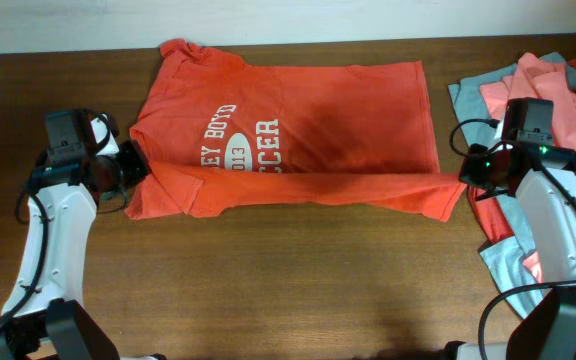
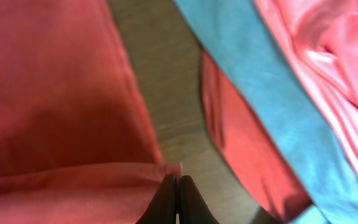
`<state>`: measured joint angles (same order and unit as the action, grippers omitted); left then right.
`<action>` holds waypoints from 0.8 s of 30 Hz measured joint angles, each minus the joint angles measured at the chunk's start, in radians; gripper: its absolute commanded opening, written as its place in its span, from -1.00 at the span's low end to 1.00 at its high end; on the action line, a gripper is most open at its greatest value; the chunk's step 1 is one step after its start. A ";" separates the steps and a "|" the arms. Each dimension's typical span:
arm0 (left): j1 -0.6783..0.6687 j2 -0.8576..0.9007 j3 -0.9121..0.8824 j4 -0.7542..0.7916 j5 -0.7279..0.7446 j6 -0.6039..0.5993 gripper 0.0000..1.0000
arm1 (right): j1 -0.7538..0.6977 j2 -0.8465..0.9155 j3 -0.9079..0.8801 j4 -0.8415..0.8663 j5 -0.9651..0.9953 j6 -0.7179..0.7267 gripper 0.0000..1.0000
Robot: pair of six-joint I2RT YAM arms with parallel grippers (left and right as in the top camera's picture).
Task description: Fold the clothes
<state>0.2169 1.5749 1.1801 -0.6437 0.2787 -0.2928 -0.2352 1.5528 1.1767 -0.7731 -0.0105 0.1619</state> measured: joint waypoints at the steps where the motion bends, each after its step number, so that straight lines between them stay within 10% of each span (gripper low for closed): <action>1: 0.000 0.000 0.000 0.014 0.005 0.000 -1.00 | 0.000 0.000 0.000 0.005 -0.029 -0.010 -0.92; 24: 0.000 0.182 -0.001 0.223 0.018 -0.004 -1.00 | 0.089 0.229 -0.001 0.332 -0.123 -0.146 -0.92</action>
<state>0.2169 1.7569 1.1793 -0.4206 0.2966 -0.2966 -0.1459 1.7817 1.1759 -0.4412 -0.1333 0.0162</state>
